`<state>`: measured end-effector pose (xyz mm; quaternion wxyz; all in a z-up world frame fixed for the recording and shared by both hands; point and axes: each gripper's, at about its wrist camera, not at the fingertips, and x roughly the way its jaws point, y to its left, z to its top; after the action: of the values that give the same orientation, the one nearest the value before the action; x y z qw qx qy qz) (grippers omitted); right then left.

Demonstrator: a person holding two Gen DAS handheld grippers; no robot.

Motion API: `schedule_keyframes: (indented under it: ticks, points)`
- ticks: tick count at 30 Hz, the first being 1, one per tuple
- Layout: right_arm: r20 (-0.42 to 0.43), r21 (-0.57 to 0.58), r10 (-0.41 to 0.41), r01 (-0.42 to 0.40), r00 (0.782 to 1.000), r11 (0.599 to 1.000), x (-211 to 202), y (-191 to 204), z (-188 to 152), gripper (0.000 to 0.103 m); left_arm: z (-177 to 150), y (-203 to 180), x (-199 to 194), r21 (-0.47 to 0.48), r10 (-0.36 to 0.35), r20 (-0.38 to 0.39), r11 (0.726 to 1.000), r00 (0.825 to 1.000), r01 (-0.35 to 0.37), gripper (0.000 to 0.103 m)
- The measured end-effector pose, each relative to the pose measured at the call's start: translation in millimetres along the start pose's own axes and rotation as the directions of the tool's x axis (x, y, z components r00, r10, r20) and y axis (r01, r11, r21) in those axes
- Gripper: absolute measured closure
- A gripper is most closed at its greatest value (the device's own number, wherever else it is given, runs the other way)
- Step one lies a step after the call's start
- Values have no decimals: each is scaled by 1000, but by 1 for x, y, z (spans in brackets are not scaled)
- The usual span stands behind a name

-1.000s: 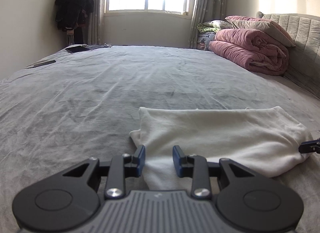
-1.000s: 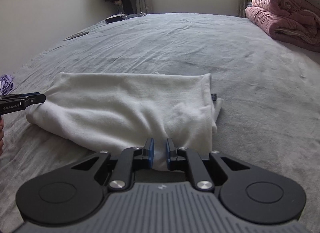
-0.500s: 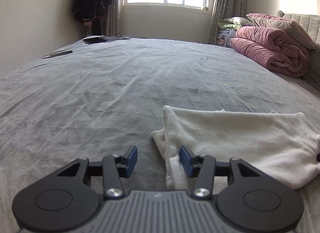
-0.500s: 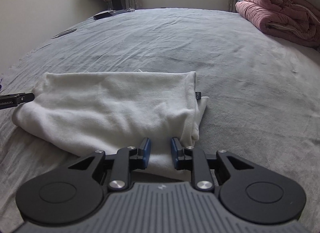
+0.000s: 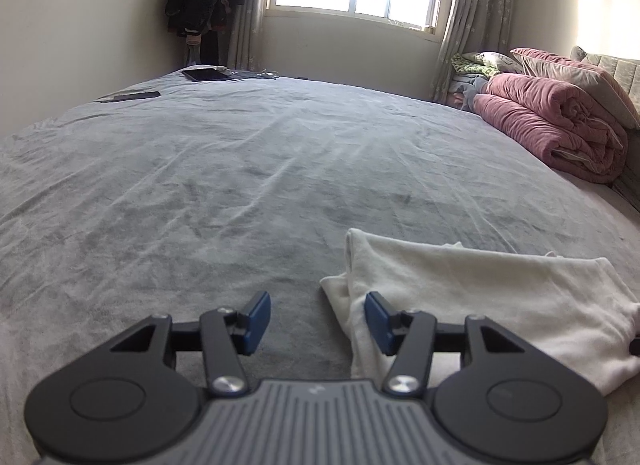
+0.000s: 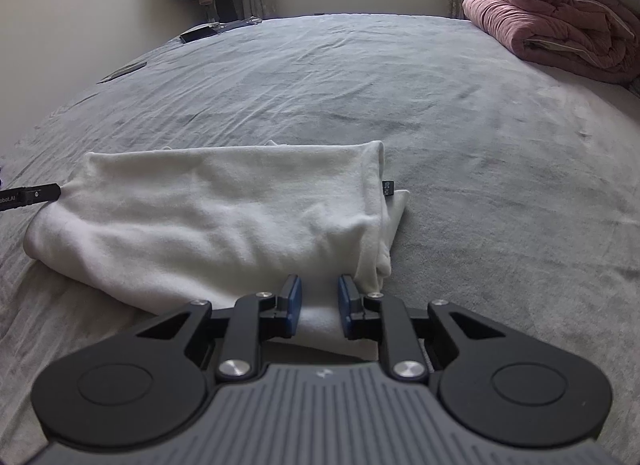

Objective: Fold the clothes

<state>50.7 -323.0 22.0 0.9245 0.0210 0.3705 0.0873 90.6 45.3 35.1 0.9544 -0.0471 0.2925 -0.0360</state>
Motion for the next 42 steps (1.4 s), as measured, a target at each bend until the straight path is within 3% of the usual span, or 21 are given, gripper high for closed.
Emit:
schedule_keyframes:
  ticks: [14, 16, 21, 25, 27, 30, 32, 36, 42]
  points:
    - [7, -5, -3, 3, 1000, 1000, 2, 1, -1, 81, -6, -8, 9, 45, 24, -10, 999, 1000, -24, 47]
    - [7, -2, -2, 2, 1000, 1000, 1, 1, -1, 81, -3, -4, 8, 26, 16, -20, 1000, 1000, -16, 46]
    - [24, 27, 4, -5, 1000, 1000, -2, -2, 0, 81, 7, 20, 0, -136, -33, -24, 990, 999, 29, 47]
    - [39, 36, -3, 2, 999, 999, -4, -1, 1, 80, 9, 22, -3, -122, 10, 1, 993, 1000, -10, 47]
    - [44, 36, -6, 5, 999, 999, -4, -1, 2, 80, 10, 22, -5, -140, -13, 10, 990, 1000, 14, 47]
    - [59, 40, -13, 11, 998, 999, -6, 0, 3, 79, 9, 13, -12, -113, -46, 38, 992, 998, 50, 47]
    - [77, 44, -18, 14, 997, 999, -7, 1, 3, 73, 6, 1, -17, -71, -80, 56, 994, 995, 84, 47]
    - [100, 47, -24, 19, 995, 999, -7, 6, 3, 66, -3, -28, -27, 59, -120, 95, 992, 988, 114, 47]
    - [126, -2, -32, 33, 991, 999, -5, 23, -1, 66, -17, -57, -29, 169, -198, 65, 968, 978, 185, 47]
